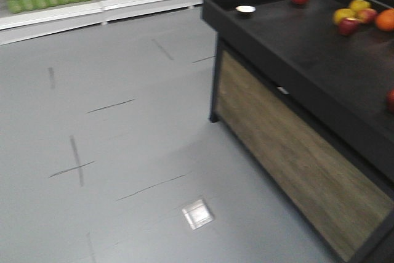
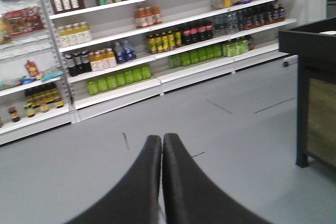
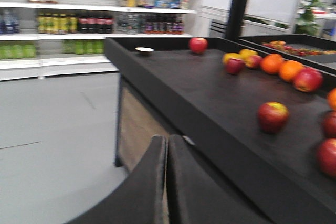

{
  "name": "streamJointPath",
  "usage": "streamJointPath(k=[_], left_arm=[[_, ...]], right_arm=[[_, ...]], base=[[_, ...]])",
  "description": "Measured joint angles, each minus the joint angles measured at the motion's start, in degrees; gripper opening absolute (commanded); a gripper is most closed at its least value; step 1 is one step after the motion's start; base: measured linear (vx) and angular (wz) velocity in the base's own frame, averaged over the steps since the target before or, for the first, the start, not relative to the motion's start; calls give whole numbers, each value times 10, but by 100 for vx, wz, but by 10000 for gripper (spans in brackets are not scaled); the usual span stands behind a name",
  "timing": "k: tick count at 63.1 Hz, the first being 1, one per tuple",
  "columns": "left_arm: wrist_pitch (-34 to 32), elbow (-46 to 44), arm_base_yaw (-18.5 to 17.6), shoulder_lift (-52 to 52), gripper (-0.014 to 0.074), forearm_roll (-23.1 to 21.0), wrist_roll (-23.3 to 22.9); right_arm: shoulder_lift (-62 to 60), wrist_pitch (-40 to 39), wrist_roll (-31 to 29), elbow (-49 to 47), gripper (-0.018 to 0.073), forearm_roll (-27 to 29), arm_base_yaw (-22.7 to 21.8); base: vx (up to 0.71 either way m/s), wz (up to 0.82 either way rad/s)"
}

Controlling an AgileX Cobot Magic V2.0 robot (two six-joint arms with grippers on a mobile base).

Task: Pick three apples into basket with both arms
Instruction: 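Turn and drive the base up to the light-blue basket on the table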

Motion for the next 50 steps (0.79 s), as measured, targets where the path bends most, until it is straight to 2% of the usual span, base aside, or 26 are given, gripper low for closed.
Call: streamJointPath(k=[50], left_arm=[[0, 0, 0, 0, -6, 0, 0]], right_arm=[[0, -1, 0, 0, -4, 0, 0]], base=[[13, -59]])
